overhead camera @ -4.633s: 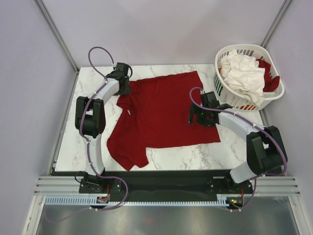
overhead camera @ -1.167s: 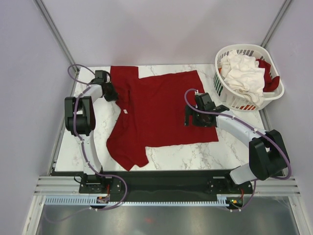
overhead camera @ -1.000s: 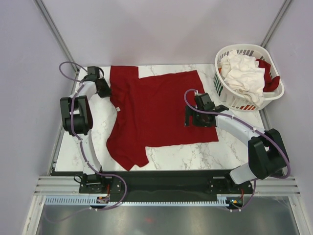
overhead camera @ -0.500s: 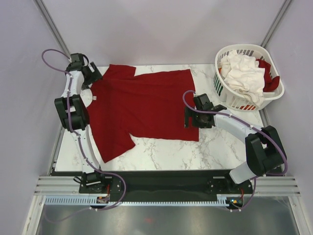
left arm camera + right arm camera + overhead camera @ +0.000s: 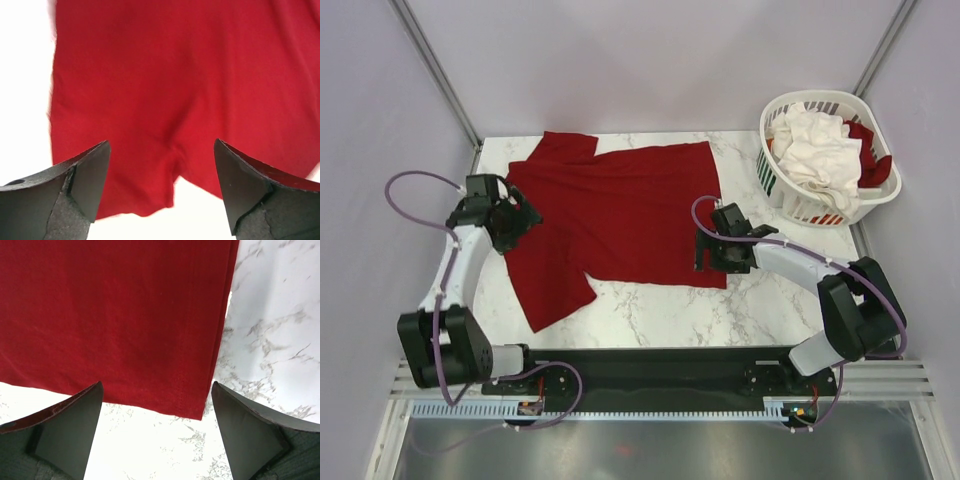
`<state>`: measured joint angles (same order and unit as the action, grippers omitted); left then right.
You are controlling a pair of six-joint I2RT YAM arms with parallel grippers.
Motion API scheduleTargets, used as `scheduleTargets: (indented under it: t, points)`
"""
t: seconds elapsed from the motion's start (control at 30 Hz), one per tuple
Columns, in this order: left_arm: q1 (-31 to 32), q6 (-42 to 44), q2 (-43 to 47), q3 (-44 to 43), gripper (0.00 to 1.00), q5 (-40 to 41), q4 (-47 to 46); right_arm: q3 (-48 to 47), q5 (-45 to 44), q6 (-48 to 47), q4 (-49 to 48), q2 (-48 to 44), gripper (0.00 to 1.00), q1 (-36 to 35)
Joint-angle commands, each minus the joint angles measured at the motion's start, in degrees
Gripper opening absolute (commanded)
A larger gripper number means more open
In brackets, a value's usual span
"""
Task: Fold and stack the t-shirts
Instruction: Flatten the tshirt out
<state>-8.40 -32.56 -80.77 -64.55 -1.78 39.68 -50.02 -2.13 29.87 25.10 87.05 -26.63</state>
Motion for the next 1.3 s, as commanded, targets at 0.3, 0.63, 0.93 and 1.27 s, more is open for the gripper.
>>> scheduleTargets:
  t: [0.3, 0.63, 0.93, 1.27]
  points:
    - [27.7, -21.8, 12.0, 27.4, 0.95, 1.6, -0.1, 2.0, -4.0, 3.9, -2.4, -2.8, 0.98, -2.5]
    - [29.4, -21.8, 14.1, 27.2, 0.95, 1.6, -0.1, 3.4, -0.9, 1.5, -4.1, -2.1, 0.98, -2.5]
    - [29.1, -22.6, 8.1, 22.5, 0.85, 22.2, 5.7, 2.1, 0.7, 0.7, -4.9, 0.1, 0.98, -2.5]
    - [27.7, -20.9, 6.8, 23.4, 0.76, 18.8, 4.2, 1.9, -0.9, 0.4, -3.6, 0.7, 0.98, -2.5]
